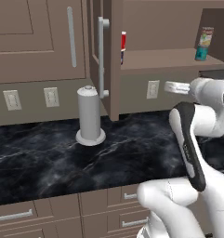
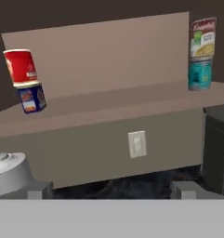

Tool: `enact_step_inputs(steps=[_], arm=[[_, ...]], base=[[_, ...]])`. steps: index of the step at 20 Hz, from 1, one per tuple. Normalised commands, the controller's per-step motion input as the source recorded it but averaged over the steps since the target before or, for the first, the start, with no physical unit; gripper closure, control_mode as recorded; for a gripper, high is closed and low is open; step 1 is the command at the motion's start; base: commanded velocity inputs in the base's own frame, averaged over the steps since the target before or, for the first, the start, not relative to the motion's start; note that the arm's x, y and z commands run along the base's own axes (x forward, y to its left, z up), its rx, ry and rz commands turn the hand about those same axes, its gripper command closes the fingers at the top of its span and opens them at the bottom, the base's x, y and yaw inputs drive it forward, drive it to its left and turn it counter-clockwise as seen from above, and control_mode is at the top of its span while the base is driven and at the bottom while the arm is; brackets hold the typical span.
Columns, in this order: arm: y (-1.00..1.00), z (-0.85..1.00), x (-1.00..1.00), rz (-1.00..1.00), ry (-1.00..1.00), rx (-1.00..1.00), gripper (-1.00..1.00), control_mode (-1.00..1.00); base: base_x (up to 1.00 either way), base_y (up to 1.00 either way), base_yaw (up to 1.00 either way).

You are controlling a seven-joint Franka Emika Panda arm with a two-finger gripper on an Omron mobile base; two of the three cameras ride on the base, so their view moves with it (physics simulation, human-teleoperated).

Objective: Stack two cans on top of the other two cans in the cabinet.

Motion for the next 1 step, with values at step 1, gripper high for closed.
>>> enact_step_inputs(steps=[1], arm=[[0.51,-0.09,-0.83,0.04,0.0,0.0,-1.0,-1.0]], base=[[0.0,0.0,0.0]])
